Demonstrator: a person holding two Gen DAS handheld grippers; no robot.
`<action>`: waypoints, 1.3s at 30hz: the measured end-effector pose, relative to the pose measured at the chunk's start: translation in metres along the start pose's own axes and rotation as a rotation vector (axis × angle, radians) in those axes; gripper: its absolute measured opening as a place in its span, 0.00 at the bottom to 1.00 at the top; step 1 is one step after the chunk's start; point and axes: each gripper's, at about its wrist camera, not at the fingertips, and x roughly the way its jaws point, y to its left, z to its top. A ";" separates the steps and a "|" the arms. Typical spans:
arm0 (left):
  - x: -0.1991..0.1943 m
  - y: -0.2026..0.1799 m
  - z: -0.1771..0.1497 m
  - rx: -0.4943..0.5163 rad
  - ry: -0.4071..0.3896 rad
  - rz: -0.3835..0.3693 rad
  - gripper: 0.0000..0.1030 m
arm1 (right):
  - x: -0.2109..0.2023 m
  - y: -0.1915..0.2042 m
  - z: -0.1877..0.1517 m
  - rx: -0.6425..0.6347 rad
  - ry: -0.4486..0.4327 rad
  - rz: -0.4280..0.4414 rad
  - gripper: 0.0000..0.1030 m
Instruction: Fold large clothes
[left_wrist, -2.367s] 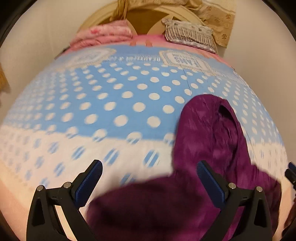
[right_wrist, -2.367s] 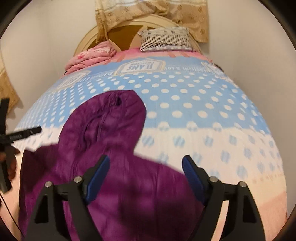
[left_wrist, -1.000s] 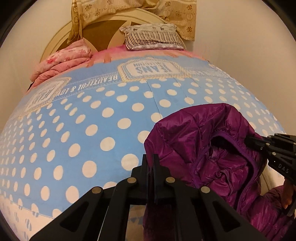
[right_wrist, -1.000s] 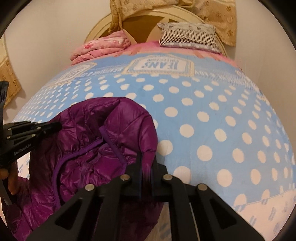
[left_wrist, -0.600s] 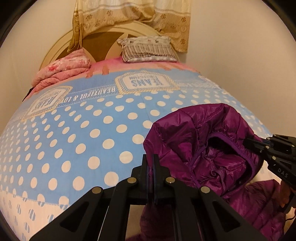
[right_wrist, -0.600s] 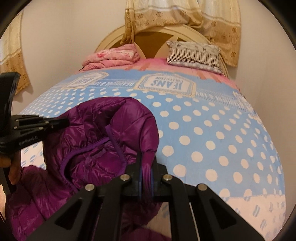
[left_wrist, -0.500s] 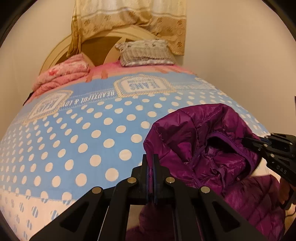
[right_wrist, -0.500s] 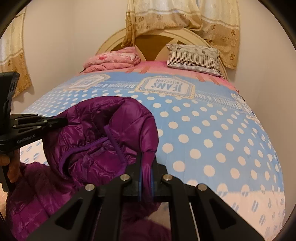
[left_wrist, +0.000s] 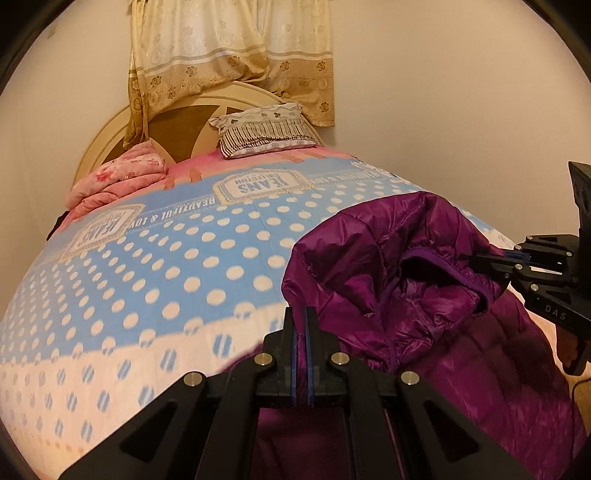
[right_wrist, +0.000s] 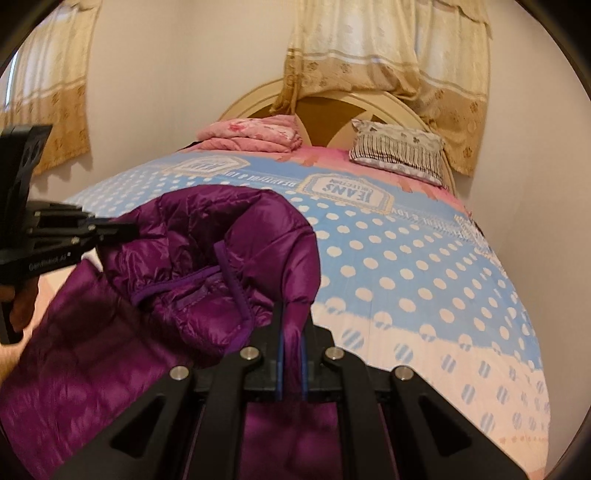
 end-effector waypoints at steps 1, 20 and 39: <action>-0.004 -0.002 -0.007 0.002 -0.003 0.002 0.02 | -0.002 0.002 -0.005 -0.004 0.003 -0.001 0.08; -0.077 -0.014 -0.097 0.083 0.018 0.013 0.04 | -0.057 -0.024 -0.079 0.074 0.108 0.099 0.56; -0.016 -0.056 -0.080 -0.164 0.104 0.016 0.73 | -0.003 0.044 -0.074 0.276 0.220 0.142 0.51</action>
